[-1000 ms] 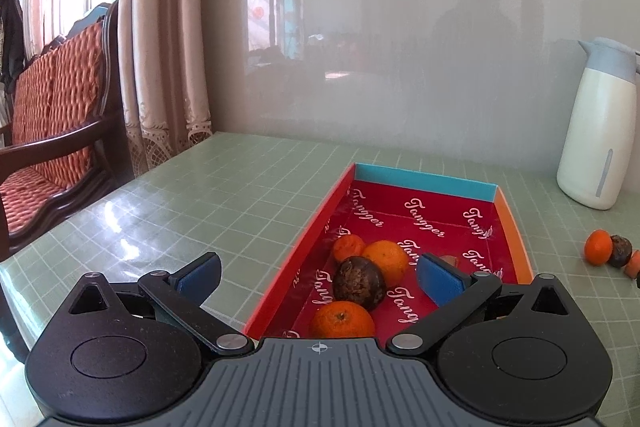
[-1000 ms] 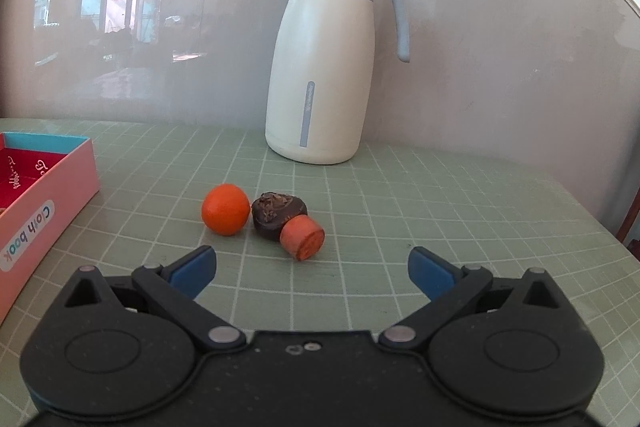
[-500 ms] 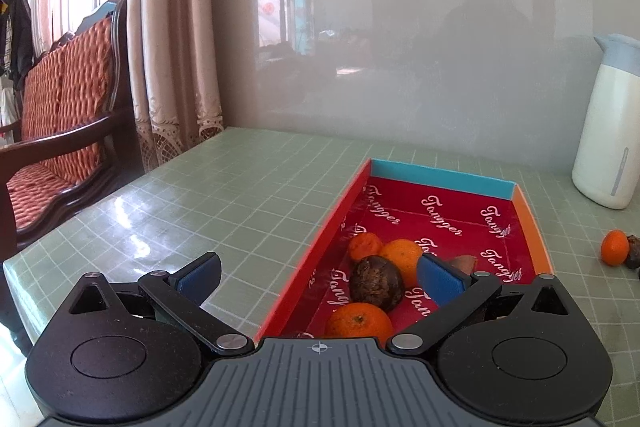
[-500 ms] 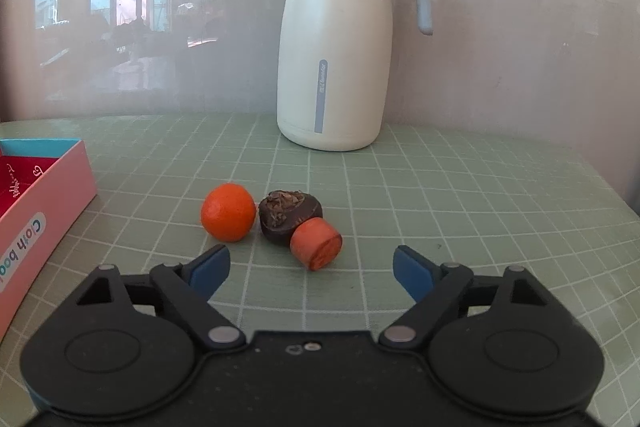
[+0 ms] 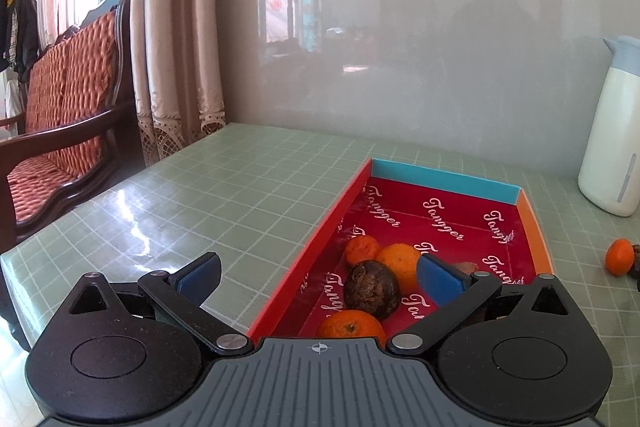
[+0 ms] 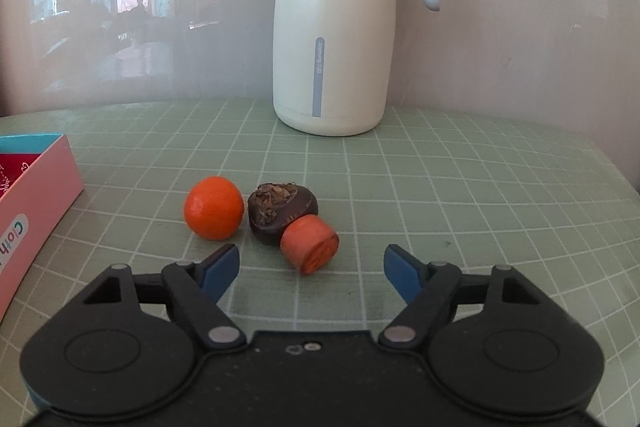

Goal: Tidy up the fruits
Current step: 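Lift the open left tool out of the box while the right tool approaches the cut orange piece, then close the right tool fingers on the cut orange piece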

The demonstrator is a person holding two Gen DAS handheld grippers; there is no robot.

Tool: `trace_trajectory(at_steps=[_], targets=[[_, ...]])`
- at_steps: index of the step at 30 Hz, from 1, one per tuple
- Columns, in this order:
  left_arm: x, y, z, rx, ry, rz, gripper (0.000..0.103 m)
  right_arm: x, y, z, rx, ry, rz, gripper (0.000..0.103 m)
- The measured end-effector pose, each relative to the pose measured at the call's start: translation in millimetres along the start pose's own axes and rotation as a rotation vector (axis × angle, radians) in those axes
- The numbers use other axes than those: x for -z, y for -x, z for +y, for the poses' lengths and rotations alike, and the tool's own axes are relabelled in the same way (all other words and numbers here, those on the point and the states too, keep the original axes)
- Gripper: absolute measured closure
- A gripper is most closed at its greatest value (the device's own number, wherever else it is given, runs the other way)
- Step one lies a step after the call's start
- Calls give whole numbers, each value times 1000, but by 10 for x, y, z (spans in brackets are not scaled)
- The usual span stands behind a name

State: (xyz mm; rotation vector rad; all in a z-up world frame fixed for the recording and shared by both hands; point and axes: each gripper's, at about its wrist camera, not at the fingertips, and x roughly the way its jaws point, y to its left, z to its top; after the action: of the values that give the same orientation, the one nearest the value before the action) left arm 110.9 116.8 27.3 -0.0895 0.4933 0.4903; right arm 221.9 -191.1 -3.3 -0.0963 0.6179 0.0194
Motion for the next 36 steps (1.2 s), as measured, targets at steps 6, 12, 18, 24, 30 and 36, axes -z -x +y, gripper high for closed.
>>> trace_trajectory(at_steps=[6, 12, 18, 24, 30, 36], targets=[[14, 10, -6, -4, -7, -2, 0, -8, -56, -15, -18, 1, 18, 35], [18, 8, -6, -6, -15, 0, 0, -17, -100, 14, -43, 12, 26, 56], [9, 5, 8, -7, -5, -1, 0, -7, -84, -9, -56, -6, 20, 67], [7, 22, 28, -10, 0, -9, 0, 8, -57, -25, -80, -18, 15, 71], [6, 40, 44, -20, 0, -18, 0, 14, -19, -14, -92, -18, 5, 71], [3, 42, 94, -30, 16, -19, 0, 31, 83, 22, -92, -7, -20, 71]])
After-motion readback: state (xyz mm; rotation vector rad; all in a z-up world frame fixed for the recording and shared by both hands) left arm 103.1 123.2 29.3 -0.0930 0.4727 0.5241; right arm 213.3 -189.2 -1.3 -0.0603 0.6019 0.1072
